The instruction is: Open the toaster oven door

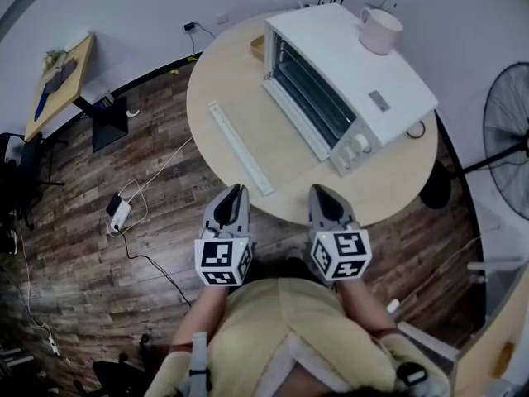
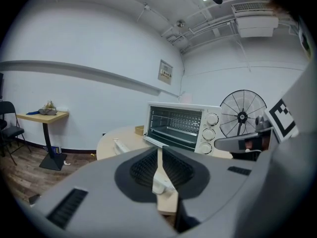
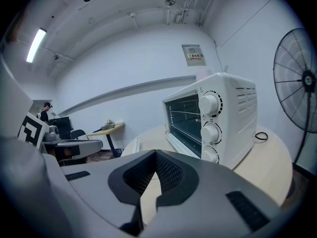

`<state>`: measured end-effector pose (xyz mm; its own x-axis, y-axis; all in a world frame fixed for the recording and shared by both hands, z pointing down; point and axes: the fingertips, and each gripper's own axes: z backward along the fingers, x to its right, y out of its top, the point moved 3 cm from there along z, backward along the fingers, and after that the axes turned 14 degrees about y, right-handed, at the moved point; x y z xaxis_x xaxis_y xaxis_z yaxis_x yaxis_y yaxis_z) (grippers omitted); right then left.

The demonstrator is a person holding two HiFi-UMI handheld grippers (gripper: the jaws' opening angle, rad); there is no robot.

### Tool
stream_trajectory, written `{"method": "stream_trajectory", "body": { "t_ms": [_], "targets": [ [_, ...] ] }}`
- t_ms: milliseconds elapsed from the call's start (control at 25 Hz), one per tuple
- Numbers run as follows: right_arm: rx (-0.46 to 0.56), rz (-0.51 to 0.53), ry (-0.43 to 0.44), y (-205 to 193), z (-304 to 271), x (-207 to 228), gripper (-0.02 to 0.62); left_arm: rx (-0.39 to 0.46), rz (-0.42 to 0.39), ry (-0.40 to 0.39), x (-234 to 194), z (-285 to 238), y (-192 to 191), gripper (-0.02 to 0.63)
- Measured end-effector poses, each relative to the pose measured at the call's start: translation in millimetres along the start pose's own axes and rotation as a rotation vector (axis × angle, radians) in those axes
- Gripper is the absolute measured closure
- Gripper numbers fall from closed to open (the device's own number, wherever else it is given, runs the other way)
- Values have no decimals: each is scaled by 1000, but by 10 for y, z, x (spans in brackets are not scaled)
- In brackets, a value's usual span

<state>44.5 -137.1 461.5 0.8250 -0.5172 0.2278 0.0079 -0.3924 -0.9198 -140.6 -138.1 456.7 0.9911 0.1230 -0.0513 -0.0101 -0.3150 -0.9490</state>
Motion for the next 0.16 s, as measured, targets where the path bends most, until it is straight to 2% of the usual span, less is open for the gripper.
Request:
{"method": "stream_trajectory", "body": {
  "t_ms": [160],
  "targets": [
    [1, 0, 1, -6, -6, 13, 594, -15, 7, -5, -9, -2, -44, 575]
  ]
}}
